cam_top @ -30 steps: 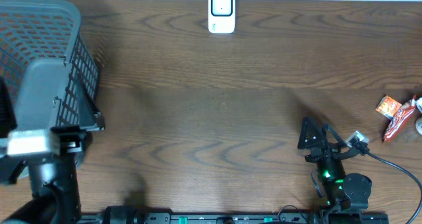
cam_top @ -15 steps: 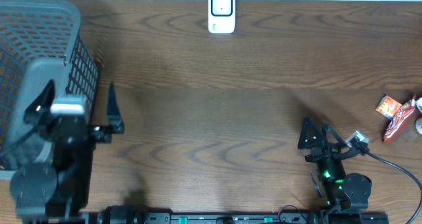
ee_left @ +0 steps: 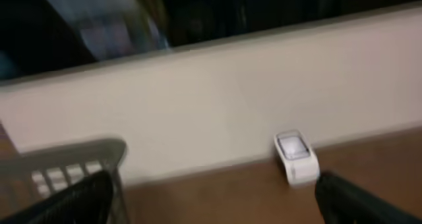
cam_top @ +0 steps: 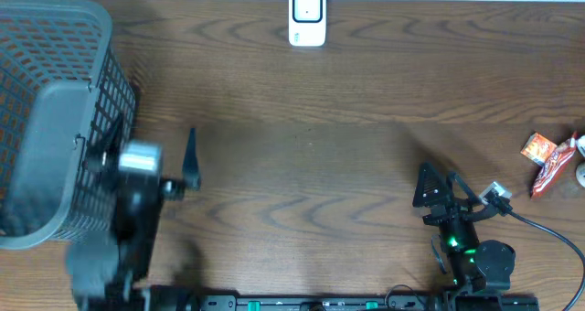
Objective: Scan the item barcode
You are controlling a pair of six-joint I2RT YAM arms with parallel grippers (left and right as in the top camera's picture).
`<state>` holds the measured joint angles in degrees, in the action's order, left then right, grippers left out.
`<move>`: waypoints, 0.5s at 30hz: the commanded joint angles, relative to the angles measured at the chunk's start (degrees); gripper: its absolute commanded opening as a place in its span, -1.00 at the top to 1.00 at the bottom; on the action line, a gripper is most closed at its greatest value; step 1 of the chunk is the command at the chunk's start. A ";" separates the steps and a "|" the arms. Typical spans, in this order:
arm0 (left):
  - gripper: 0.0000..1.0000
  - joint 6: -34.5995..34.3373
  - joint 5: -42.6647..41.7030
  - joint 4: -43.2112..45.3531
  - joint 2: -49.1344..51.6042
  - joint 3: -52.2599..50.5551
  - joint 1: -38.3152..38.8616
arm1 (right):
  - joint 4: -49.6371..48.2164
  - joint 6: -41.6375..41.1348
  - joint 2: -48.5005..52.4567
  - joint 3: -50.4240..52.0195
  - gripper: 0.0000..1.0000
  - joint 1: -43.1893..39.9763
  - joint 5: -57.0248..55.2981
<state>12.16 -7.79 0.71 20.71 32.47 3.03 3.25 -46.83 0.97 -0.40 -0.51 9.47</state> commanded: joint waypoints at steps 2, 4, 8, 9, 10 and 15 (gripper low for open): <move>-0.96 -1.73 -0.11 2.91 -10.14 -12.41 -3.21 | 0.22 1.07 -0.11 0.09 -0.98 0.35 -0.20; -0.96 -4.04 -0.11 4.04 -12.48 -16.46 -4.57 | 0.22 1.07 -0.11 0.09 -0.99 0.35 -0.17; -0.96 -5.40 0.33 10.60 -15.06 -24.02 -6.32 | 0.22 1.07 -0.11 0.09 -0.98 0.35 -0.20; -0.96 -5.42 1.64 12.50 -15.76 -26.12 -6.34 | 0.22 1.07 -0.11 0.09 -0.99 0.35 -0.20; -0.96 -5.42 2.51 13.40 -16.39 -27.67 -6.34 | 0.22 1.07 -0.11 0.09 -0.99 0.35 -0.20; -0.96 -5.42 4.02 10.58 -20.65 -32.22 -6.34 | 0.22 1.07 -0.11 0.09 -0.99 0.35 -0.17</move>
<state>7.49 -5.48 12.84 2.11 1.19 -3.01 3.27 -46.83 0.97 -0.40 -0.51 9.41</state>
